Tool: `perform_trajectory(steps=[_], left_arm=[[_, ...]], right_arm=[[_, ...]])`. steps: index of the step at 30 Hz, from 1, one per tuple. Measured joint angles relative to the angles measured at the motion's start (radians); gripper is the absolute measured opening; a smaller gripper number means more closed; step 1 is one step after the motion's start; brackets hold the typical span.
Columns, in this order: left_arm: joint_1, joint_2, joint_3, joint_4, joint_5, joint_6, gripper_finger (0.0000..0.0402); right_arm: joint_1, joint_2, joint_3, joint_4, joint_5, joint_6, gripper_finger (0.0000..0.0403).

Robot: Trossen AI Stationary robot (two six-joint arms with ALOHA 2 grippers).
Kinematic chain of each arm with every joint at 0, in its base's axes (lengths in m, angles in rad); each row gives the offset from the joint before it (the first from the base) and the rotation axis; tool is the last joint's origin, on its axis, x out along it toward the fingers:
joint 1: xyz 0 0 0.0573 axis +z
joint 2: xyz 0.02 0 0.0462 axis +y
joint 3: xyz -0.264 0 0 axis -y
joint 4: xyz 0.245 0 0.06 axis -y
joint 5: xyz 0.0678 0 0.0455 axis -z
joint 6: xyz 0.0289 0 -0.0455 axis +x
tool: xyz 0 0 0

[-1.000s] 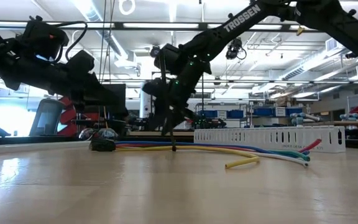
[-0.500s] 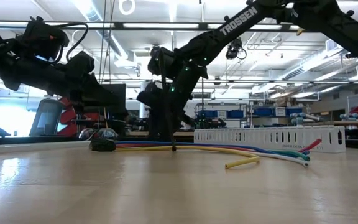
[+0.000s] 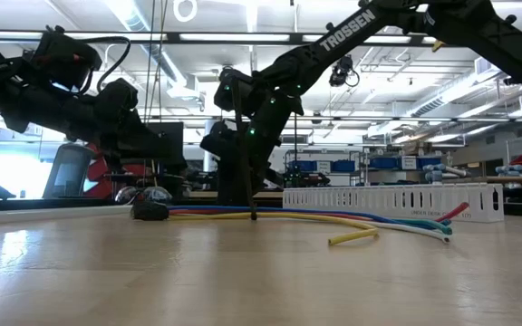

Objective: Ziptie cables
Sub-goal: Wrap the cable wires with black zip tie

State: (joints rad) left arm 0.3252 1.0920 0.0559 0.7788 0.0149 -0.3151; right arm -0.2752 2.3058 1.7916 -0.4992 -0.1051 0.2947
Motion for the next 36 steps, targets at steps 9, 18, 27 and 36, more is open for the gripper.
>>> perform_trajectory(steps=[9, 18, 27, 36], left_arm=[[0.0, 0.0, 0.0, 0.0, 0.003, -0.004, 0.011], [0.0, 0.0, 0.0, -0.024, 0.002, -0.008, 0.011], [0.0, 0.0, 0.0, -0.059, 0.002, -0.012, 0.011], [0.0, 0.0, 0.001, -0.061, 0.002, -0.012, 0.011]], right_arm=[[0.034, -0.001, -0.011, -0.09, -0.199, -0.072, 0.0129], [0.074, -0.06, -0.014, -0.095, -0.286, -0.191, 0.0121], [0.067, -0.105, -0.013, -0.176, 0.164, 0.009, 0.0121], [0.05, -0.082, -0.052, -0.126, 0.098, 0.119, 0.0121]])
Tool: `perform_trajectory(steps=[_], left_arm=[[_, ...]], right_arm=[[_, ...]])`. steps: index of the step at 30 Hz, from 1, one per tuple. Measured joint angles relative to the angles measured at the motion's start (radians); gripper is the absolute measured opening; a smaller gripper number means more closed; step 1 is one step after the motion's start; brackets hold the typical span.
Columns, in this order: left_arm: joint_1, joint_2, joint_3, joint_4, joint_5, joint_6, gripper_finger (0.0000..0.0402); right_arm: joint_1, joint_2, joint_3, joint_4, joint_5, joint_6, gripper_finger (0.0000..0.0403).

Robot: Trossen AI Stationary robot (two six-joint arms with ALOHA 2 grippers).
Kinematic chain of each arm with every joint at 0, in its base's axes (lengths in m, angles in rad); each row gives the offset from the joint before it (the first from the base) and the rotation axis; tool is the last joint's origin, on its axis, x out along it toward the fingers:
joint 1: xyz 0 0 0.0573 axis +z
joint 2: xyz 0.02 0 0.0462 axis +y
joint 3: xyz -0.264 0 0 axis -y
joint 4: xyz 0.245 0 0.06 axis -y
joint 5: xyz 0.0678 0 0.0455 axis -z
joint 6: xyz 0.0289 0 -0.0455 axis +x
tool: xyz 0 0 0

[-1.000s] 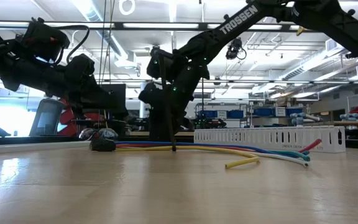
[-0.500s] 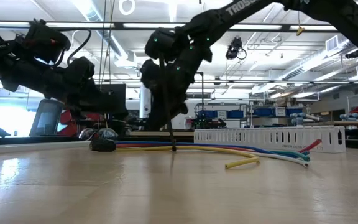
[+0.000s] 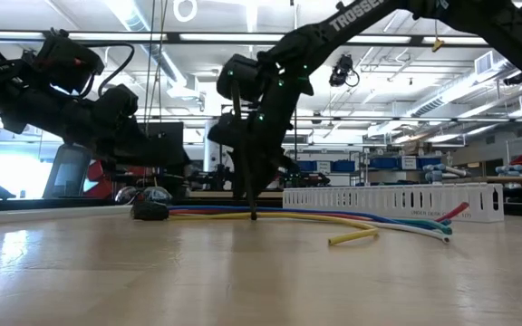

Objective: Ziptie cables
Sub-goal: Wrap the cable wires with black zip tie

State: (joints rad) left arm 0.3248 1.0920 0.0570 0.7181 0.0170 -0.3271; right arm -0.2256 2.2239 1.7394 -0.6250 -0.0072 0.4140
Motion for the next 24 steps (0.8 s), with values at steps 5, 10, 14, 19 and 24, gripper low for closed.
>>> perform_trajectory(steps=[5, 10, 14, 19, 24], left_arm=[[0.0, 0.0, 0.0, 0.001, 0.0, -0.018, 0.011], [0.0, 0.0, 0.0, 0.002, 0.0, -0.019, 0.011], [0.0, 0.0, 0.0, 0.002, 0.0, -0.025, 0.011], [0.0, 0.0, 0.0, 0.001, 0.0, -0.026, 0.011], [0.0, 0.0, 0.0, 0.0, 0.0, -0.048, 0.011]], right_arm=[[-0.004, 0.0, -0.05, 0.015, 0.011, 0.012, 0.012], [-0.005, -0.007, -0.096, 0.065, 0.015, -0.003, 0.0105], [-0.001, -0.006, -0.097, 0.037, 0.065, -0.089, 0.004], [0.008, -0.005, -0.098, 0.048, 0.121, -0.195, 0.0004], [0.045, -0.017, -0.103, 0.078, 0.213, -0.284, 0.0]])
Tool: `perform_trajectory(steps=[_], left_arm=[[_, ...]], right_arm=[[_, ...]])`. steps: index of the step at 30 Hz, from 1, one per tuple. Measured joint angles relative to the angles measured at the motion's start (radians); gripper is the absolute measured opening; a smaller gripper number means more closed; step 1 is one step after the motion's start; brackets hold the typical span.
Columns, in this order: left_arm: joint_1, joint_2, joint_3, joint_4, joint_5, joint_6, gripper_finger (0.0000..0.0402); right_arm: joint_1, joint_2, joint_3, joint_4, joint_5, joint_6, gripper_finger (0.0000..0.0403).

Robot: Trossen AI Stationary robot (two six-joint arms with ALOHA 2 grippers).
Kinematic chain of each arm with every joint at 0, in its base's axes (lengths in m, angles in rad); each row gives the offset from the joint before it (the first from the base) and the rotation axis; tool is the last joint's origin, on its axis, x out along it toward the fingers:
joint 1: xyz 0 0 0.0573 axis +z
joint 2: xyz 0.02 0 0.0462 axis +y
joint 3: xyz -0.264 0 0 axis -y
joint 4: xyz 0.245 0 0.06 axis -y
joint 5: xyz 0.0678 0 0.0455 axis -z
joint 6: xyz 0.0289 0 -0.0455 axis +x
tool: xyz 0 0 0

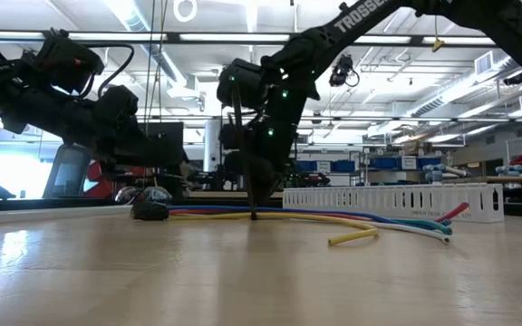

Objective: Ziptie cables
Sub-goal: Wrap the cable wires with black zip tie

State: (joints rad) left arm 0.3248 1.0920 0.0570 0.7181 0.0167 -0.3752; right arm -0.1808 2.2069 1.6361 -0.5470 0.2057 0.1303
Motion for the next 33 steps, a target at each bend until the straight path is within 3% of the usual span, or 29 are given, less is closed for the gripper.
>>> perform_trajectory(steps=[8, 12, 16, 22, 25, 27, 30, 33], left_arm=[[-0.016, 0.0, 0.0, 0.02, 0.007, -0.033, 0.011], [-0.077, 0.0, -0.012, 0.122, 0.006, -0.026, 0.011], [-0.144, 0.0, -0.047, 0.239, -0.061, -0.029, 0.011], [-0.214, 0.0, -0.049, 0.219, -0.134, -0.055, 0.011], [-0.239, 0.0, -0.049, 0.237, -0.143, -0.056, 0.011], [-0.251, 0.0, -0.047, 0.243, -0.144, -0.054, 0.011], [-0.266, 0.001, -0.03, 0.243, -0.144, -0.041, 0.011], [-0.271, 0.0, -0.009, 0.24, -0.145, -0.008, 0.011]], right_arm=[[0.057, -0.074, 0.002, 0.082, 0.088, -0.084, 0.0], [0.07, -0.106, -0.012, 0.064, 0.142, -0.099, 0.0], [0.067, -0.151, -0.119, 0.088, 0.143, -0.07, 0.0], [0.083, -0.339, -0.381, 0.205, 0.14, 0.01, 0.0], [0.096, -0.461, -0.553, 0.375, 0.099, 0.012, 0.0], [0.097, -0.52, -0.668, 0.601, -0.012, 0.001, 0.0], [0.089, -0.526, -0.812, 0.938, -0.18, 0.01, 0.0], [0.081, -0.486, -0.863, 1.182, -0.231, 0.007, 0.0]])
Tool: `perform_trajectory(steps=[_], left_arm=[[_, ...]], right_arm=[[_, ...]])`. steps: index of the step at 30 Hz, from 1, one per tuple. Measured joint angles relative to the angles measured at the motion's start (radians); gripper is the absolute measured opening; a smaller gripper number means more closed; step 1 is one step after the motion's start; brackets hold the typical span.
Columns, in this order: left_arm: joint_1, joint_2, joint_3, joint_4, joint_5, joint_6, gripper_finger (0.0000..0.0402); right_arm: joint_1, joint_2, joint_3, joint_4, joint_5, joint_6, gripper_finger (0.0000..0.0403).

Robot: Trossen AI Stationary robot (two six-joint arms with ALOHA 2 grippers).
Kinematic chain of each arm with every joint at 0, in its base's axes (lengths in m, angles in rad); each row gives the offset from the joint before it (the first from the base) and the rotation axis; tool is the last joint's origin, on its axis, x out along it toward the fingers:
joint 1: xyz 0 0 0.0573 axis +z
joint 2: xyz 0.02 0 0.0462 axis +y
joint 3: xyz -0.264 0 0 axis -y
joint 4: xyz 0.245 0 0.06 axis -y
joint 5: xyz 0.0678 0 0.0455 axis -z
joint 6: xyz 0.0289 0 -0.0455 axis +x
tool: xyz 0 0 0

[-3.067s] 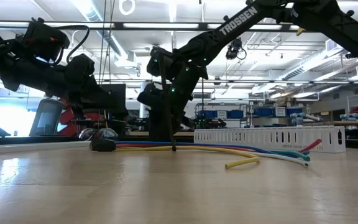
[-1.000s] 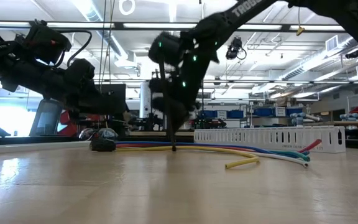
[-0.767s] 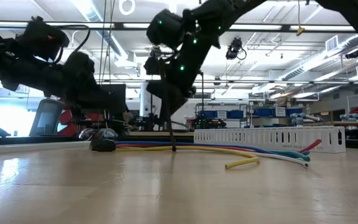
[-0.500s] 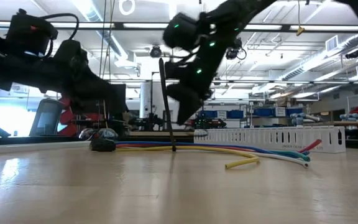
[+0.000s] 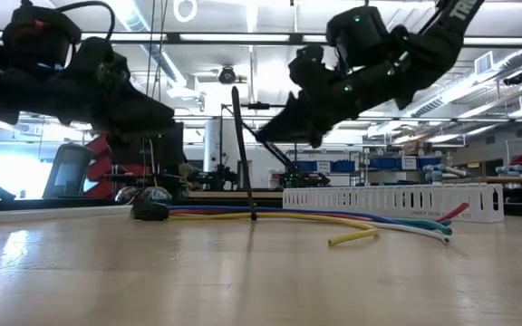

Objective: Ziptie cables
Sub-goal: Wrap the cable wires with black zip tie

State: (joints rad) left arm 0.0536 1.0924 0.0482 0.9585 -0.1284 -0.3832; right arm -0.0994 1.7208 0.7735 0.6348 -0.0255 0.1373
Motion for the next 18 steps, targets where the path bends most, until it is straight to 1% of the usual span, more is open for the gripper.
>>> perform_trajectory(steps=[1, 3, 7, 11, 14, 18], left_arm=[[-0.001, 0.003, 0.008, 0.0, -0.004, 0.013, 0.011], [-0.003, 0.016, 0.023, 0.002, -0.033, 0.038, 0.011], [-0.002, 0.059, 0.05, 0.002, -0.106, 0.086, 0.0113], [-0.003, 0.12, 0.085, 0.016, -0.11, 0.129, 0.0125], [-0.003, 0.173, 0.103, 0.036, -0.11, 0.169, 0.0141], [-0.003, 0.233, 0.123, 0.045, -0.11, 0.172, 0.0164]], right_arm=[[-0.001, 0.019, 0.002, 0.043, -0.01, -0.005, 0.0], [-0.001, 0.057, 0.025, 0.056, -0.045, -0.029, 0.0], [-0.002, 0.127, 0.113, 0.078, -0.112, -0.092, 0.0], [-0.017, 0.2, 0.191, 0.072, -0.162, -0.106, 0.0], [-0.025, 0.238, 0.241, 0.087, -0.181, -0.104, 0.0], [-0.03, 0.261, 0.258, 0.083, -0.186, -0.094, 0.0]])
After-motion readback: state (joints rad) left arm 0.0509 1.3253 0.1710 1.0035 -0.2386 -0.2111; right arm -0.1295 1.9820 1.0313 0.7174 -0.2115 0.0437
